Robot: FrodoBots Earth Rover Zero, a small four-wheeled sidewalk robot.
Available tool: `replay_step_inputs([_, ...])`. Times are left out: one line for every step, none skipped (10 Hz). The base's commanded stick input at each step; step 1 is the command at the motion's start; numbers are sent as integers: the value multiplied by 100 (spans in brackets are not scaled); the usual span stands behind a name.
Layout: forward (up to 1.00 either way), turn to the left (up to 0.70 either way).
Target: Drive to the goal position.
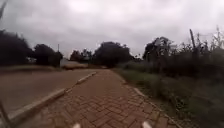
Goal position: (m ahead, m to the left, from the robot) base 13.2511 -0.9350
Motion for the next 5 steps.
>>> replay_step_inputs([50,14])
replay_step_inputs([50,22])
replay_step_inputs([50,11])
replay_step_inputs([50,0])
replay_step_inputs([50,7])
